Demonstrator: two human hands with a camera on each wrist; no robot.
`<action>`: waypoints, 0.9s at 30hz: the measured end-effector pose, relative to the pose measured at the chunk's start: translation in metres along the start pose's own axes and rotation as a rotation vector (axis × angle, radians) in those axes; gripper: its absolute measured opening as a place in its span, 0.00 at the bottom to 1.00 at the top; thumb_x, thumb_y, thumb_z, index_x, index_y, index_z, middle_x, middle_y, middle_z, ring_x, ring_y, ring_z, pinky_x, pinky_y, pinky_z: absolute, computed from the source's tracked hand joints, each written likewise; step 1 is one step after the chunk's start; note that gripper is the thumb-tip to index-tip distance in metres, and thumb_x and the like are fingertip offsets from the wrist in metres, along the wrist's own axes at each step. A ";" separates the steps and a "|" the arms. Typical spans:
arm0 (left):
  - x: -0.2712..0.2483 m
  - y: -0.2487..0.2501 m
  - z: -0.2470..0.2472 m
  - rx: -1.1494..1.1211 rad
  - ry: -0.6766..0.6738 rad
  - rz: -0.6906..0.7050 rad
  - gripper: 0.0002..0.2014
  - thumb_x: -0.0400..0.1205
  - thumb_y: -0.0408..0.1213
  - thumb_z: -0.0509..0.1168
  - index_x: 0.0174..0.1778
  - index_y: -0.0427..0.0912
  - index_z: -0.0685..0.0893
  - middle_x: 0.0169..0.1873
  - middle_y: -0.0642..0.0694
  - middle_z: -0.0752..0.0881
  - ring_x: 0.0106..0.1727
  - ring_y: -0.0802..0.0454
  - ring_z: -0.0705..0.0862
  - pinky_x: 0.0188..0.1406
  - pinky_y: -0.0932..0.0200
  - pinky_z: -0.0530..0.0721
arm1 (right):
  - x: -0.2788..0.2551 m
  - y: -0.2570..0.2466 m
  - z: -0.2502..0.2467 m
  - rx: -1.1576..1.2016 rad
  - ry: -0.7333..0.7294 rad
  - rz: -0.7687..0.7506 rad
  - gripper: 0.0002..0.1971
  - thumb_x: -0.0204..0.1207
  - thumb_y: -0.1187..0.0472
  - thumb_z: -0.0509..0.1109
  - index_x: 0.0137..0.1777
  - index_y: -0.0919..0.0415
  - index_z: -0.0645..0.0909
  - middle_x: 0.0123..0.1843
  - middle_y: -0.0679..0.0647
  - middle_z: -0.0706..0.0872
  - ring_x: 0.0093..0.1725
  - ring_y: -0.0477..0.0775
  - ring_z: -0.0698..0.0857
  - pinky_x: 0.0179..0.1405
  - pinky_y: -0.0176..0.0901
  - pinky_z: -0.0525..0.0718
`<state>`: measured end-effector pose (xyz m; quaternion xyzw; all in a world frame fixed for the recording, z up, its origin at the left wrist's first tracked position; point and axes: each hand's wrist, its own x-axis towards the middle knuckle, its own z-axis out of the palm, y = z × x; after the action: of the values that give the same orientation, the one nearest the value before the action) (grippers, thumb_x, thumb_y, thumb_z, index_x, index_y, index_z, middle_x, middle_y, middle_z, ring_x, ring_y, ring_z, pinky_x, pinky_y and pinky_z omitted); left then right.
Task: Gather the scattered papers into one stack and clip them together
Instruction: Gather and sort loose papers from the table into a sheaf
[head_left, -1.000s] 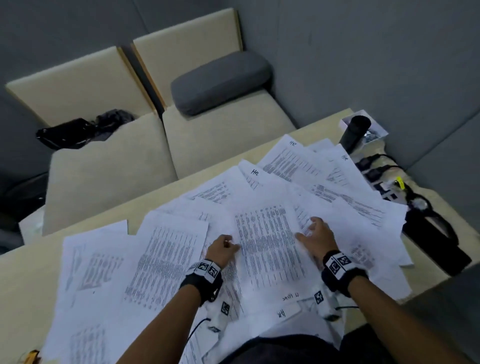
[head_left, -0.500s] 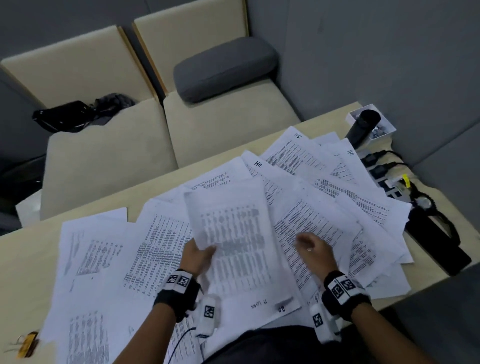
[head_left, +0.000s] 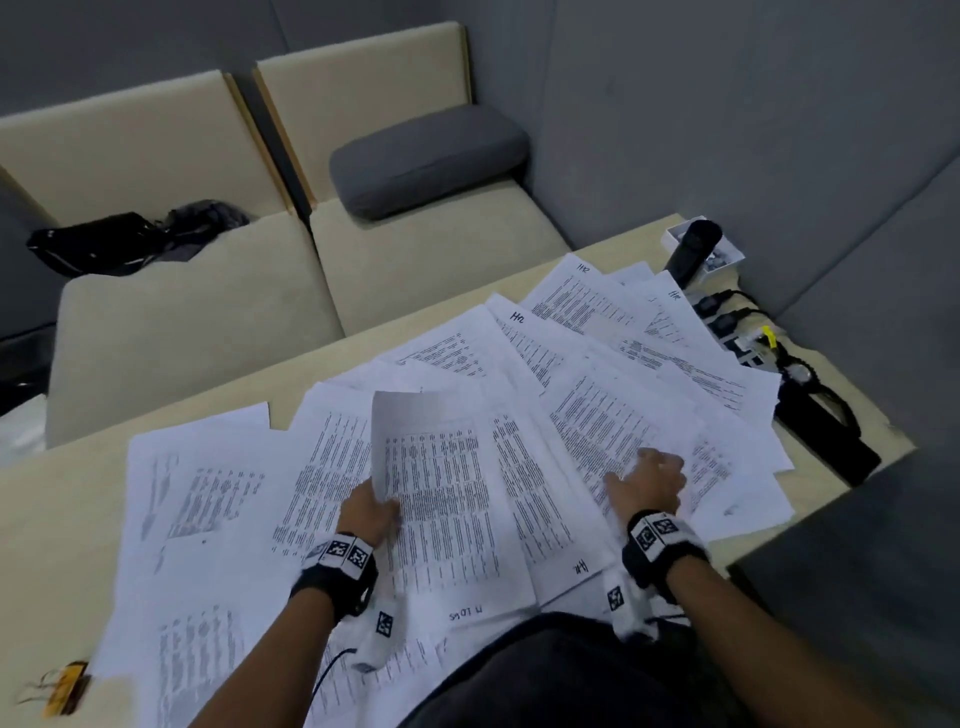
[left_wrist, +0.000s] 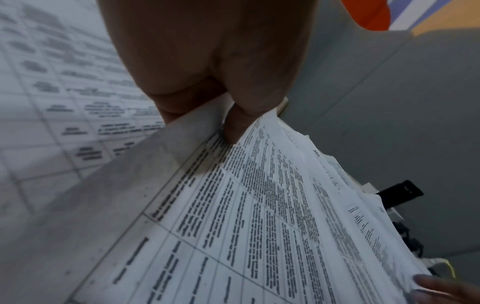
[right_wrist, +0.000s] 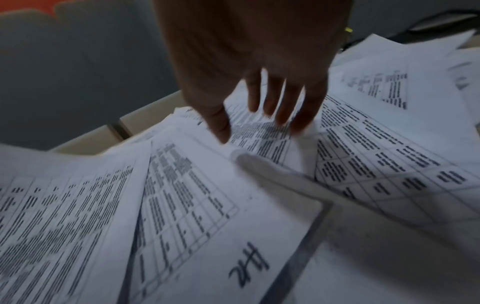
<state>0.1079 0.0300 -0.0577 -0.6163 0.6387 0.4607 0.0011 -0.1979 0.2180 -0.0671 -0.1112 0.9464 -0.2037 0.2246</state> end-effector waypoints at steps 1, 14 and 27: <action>0.000 -0.003 0.001 0.005 -0.006 -0.010 0.05 0.82 0.31 0.65 0.50 0.34 0.81 0.40 0.36 0.89 0.40 0.39 0.90 0.44 0.44 0.91 | -0.012 -0.004 0.005 -0.097 -0.040 -0.105 0.29 0.72 0.56 0.75 0.72 0.62 0.72 0.75 0.61 0.66 0.71 0.65 0.72 0.69 0.57 0.78; 0.009 -0.040 -0.010 -0.159 -0.033 0.033 0.08 0.81 0.29 0.66 0.54 0.32 0.83 0.45 0.33 0.88 0.45 0.37 0.88 0.48 0.42 0.89 | -0.079 -0.044 -0.034 0.021 -0.076 -0.331 0.17 0.85 0.60 0.64 0.69 0.67 0.79 0.64 0.64 0.84 0.63 0.64 0.83 0.60 0.47 0.79; -0.032 0.053 -0.022 -0.400 -0.093 0.121 0.07 0.81 0.22 0.62 0.43 0.38 0.79 0.31 0.44 0.79 0.30 0.50 0.78 0.28 0.61 0.80 | -0.050 -0.050 -0.086 0.635 -0.155 -0.259 0.11 0.81 0.62 0.70 0.61 0.57 0.83 0.60 0.58 0.89 0.58 0.59 0.87 0.62 0.54 0.84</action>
<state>0.0866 0.0328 0.0044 -0.5426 0.5698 0.6055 -0.1192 -0.1884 0.2178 0.0438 -0.1700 0.7942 -0.5056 0.2913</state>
